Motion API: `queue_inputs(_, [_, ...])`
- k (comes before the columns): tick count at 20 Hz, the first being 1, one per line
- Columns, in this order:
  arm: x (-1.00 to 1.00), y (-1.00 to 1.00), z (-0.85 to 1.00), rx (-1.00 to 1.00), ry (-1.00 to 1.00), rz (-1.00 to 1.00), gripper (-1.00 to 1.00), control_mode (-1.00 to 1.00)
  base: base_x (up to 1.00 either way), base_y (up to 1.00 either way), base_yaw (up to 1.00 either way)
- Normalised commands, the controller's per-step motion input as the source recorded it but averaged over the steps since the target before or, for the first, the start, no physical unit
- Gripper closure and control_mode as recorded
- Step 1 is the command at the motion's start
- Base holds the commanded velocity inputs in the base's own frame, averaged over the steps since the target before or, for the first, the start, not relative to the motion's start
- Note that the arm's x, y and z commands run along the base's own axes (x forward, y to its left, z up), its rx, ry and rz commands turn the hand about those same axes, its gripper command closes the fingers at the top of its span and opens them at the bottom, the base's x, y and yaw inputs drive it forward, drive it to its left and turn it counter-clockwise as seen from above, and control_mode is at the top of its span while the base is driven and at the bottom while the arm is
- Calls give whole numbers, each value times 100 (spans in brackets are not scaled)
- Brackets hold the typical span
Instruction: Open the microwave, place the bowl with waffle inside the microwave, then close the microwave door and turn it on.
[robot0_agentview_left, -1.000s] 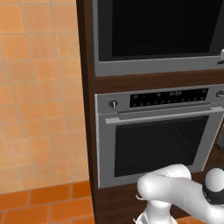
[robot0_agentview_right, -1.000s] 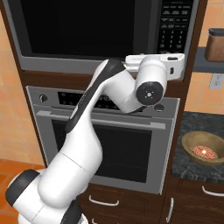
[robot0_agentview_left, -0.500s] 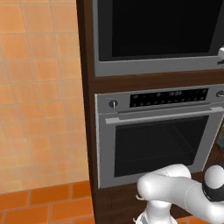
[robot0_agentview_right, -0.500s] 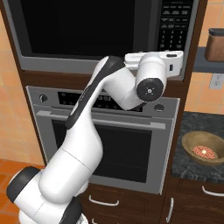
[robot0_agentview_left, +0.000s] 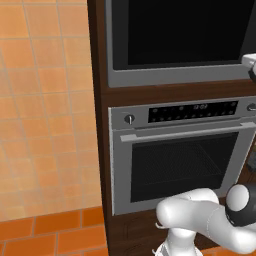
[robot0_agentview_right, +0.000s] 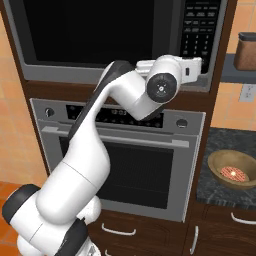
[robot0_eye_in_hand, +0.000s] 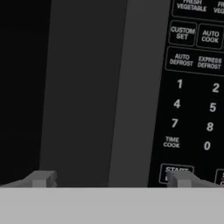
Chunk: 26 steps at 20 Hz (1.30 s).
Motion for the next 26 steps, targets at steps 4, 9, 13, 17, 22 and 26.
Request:
queue_inputs(4, [3,0,0,0,1,0,-100,-100,0,0,0])
queue_inputs(9, [0,0,0,0,0,0,-100,-100,0,0,0])
queue_inputs(13, [0,0,0,0,0,0,100,-100,0,0,0])
queue_inputs(17, [0,0,0,0,0,0,100,-100,0,0,0])
queue_inputs(22, [-4,0,0,0,0,0,100,-100,0,0,0])
queue_inputs(26, [-82,0,-1,0,0,0,100,-100,0,0,0])
